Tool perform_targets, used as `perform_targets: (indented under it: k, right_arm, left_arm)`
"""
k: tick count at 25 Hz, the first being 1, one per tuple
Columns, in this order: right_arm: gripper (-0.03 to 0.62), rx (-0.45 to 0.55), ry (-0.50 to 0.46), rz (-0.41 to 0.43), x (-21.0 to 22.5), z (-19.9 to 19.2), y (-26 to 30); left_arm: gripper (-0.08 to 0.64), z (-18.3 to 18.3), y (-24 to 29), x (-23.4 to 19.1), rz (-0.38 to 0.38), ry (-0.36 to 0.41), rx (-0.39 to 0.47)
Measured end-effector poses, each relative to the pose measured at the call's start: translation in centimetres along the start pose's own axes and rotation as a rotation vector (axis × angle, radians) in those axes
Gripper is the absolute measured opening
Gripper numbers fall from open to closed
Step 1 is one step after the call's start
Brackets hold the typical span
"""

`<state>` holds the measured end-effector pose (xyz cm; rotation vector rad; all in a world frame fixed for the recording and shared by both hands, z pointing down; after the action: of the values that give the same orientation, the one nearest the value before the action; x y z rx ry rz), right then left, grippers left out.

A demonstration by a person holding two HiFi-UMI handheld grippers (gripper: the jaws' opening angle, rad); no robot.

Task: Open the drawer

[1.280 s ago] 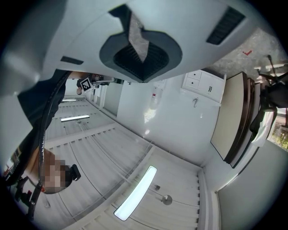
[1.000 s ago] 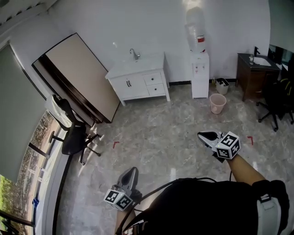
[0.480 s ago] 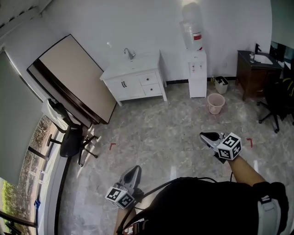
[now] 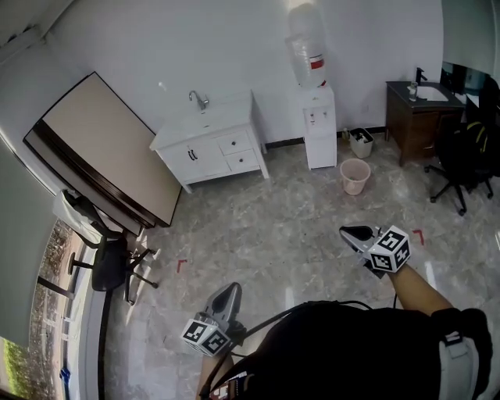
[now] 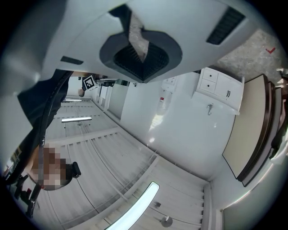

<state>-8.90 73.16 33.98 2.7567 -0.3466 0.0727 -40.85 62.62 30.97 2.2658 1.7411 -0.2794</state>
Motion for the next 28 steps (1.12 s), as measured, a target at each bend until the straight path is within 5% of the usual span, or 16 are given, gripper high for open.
perform_targets:
  k: [10, 20, 28]
  right_arm:
    - [-0.002, 0.021, -0.006, -0.108, -1.0, 6.4, 8.8]
    - [-0.002, 0.011, -0.030, -0.091, -3.3, 10.6, 19.9]
    - [-0.002, -0.013, -0.001, -0.063, -0.3, 10.5, 25.4]
  left_arm:
    - [0.000, 7.0, 1.0, -12.3, -0.085, 0.028, -0.003]
    - [0.000, 9.9, 0.0, -23.3, -0.102, 0.023, -0.025]
    - [0.000, 10.3, 2.6, -28.2, -0.090, 0.007, -0.025]
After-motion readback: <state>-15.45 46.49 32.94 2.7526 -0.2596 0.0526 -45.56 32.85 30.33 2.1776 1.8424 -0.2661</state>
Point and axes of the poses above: the fingertips, and each gripper's own axes: y forward along the fingers, x to its right, z out of its top, the point moved 2 cm from there along -y, backward along the fingers, and after that the axes turned 6 degrees about -x, right-handed, at the moved point
